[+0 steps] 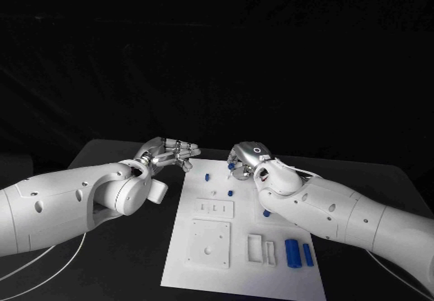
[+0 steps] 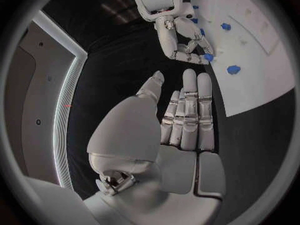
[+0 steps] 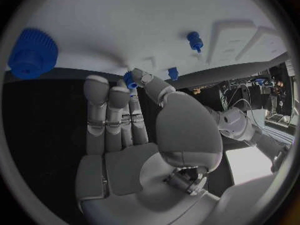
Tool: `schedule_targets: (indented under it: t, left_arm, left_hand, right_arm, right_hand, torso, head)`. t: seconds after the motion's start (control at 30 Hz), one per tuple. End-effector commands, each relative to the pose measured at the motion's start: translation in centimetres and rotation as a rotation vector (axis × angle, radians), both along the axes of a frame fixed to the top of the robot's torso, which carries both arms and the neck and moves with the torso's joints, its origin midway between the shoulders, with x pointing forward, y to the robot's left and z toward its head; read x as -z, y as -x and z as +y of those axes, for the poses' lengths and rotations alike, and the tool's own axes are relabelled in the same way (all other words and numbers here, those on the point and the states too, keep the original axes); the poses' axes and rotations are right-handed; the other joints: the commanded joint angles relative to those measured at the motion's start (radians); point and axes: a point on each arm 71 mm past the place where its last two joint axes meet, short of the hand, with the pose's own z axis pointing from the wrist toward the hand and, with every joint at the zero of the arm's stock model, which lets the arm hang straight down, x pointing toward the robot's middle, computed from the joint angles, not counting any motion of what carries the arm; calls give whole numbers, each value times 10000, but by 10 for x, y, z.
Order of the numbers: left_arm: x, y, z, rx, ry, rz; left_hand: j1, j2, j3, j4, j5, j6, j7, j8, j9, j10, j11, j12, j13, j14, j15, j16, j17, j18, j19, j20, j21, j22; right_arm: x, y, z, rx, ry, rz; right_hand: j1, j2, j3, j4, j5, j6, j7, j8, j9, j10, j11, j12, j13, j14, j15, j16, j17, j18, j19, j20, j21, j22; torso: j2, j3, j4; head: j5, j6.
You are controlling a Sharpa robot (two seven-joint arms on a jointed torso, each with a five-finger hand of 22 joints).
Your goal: Assemble the parts on the task board
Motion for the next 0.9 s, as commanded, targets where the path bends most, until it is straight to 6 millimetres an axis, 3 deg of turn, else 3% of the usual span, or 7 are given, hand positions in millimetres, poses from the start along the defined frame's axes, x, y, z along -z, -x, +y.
schedule_targets:
  t: [0.03, 0.43, 0.57, 0.63, 0.73, 0.77, 0.9]
  left_arm:
    - [-2, 0, -3, 188, 33, -69]
    - [-2, -1, -3, 180, 27, -70]
    - [-2, -1, -3, 167, 23, -70]
    - [-2, -1, -2, 159, 21, -71]
    - [-2, -1, -2, 156, 20, -70]
    - [-2, -1, -2, 153, 20, -71]
    - [-2, -1, -2, 129, 15, -75]
  left_hand:
    - [17, 24, -3, -69, -13, -71, -27, -6, 2, -78, -10, -19, 10, 33, 18, -48, -10, 157, 21, 12, 29, -8]
    - [17, 24, -3, -69, -13, -71, -27, -6, 2, -78, -10, -19, 10, 33, 18, -48, -10, 157, 21, 12, 29, -8]
    - [17, 24, -3, -69, -13, -71, -27, -6, 2, -78, -10, -19, 10, 33, 18, -48, -10, 157, 21, 12, 29, -8]
    - [17, 23, -2, -73, -13, -80, -28, -6, 2, -94, -7, -20, 9, 33, 18, -47, -11, 158, 17, 14, 57, -62]
    - [17, 22, -2, -74, -13, -82, -29, -6, 2, -98, -6, -21, 9, 32, 18, -47, -12, 159, 15, 14, 64, -76]
    - [17, 22, -2, -74, -13, -82, -29, -6, 2, -98, -6, -21, 9, 32, 18, -47, -12, 159, 15, 14, 64, -76]
    - [25, 15, 4, -79, -2, -91, -25, -7, 2, -120, -2, -19, 10, 31, 21, -50, -14, 160, 13, 16, 71, -91]
  right_arm:
    - [3, 0, 1, -91, 243, 169]
    - [5, -1, 1, -135, 301, 357]
    - [5, -2, 0, -108, 150, 364]
    - [5, -2, 0, -113, 62, 356]
    - [4, -2, 0, -131, -1, 365]
    - [4, -2, 0, -141, -13, 372]
    - [4, -1, -1, -159, -47, 384]
  right_hand:
    - [35, 103, -107, 1, 23, -12, 14, 69, 391, 368, -314, -11, 349, 6, -31, -58, 18, 139, 375, -32, -52, 40]
    - [-2, 152, -262, 39, -55, -260, 87, 58, 137, 255, -237, -179, 76, 4, 36, -62, 46, 157, 380, 26, -161, 157]
    - [-189, 21, -365, 188, -243, -957, 255, 72, -211, -181, -39, -255, -375, -1, 167, -82, 27, 254, 372, 140, -373, 45]
    - [-355, -214, -524, 260, -667, -1666, 330, 51, -468, -707, 140, -302, -696, -9, 264, -131, -14, 333, 357, 217, -671, -169]
    - [-390, -446, -780, 292, -474, -1964, 233, 58, -580, -1140, 252, -287, -976, 0, 322, -195, -78, 506, 371, 266, -1068, -476]
    - [-305, -475, -1016, 318, -352, -2176, 58, 71, -572, -1330, 288, -258, -981, 19, 361, -235, -131, 617, 397, 337, -1237, -625]
    - [-219, -475, -1323, 342, -308, -2201, 63, 66, -572, -1436, 333, -256, -987, 34, 394, -250, -229, 763, 403, 404, -1376, -879]
  torso:
    - [11, -11, -5]
    - [6, -11, -10]
    - [6, -14, -16]
    - [10, -14, -16]
    - [16, -12, -5]
    - [17, -9, -3]
    - [14, -10, -14]
  head:
    - [-5, -8]
    - [14, -18]
    - [21, -13]
    - [21, -15]
    - [20, -9]
    - [18, -6]
    - [29, -13]
